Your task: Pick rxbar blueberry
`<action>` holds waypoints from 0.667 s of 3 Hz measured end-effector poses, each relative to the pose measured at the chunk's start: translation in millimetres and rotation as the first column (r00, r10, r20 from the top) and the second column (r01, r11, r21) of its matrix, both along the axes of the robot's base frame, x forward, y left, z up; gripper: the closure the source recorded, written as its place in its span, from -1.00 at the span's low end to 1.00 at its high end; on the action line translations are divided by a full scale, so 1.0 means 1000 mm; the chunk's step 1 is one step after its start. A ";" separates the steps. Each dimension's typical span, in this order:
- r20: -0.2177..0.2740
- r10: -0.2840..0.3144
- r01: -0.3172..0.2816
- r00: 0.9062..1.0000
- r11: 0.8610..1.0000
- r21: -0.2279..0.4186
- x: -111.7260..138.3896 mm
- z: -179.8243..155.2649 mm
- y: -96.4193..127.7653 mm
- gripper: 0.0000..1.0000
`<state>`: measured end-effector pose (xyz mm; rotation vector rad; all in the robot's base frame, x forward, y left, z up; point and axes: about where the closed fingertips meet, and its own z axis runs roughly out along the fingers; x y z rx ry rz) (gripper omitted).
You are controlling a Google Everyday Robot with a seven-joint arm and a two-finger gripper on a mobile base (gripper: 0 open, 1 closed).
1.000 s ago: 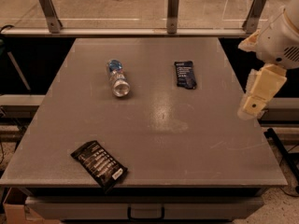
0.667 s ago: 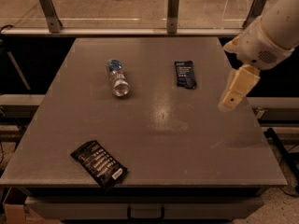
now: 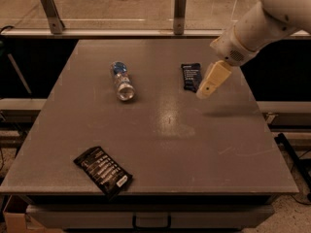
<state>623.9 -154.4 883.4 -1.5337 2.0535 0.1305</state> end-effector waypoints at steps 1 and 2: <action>-0.031 -0.009 0.010 0.999 0.999 0.032 0.029 -0.020 0.017 -1.00; -0.064 -0.036 0.039 0.997 0.999 0.036 0.051 -0.041 0.019 -1.00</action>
Offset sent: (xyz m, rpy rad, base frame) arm 0.0771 0.0179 -0.0633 0.0409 0.0968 -0.0817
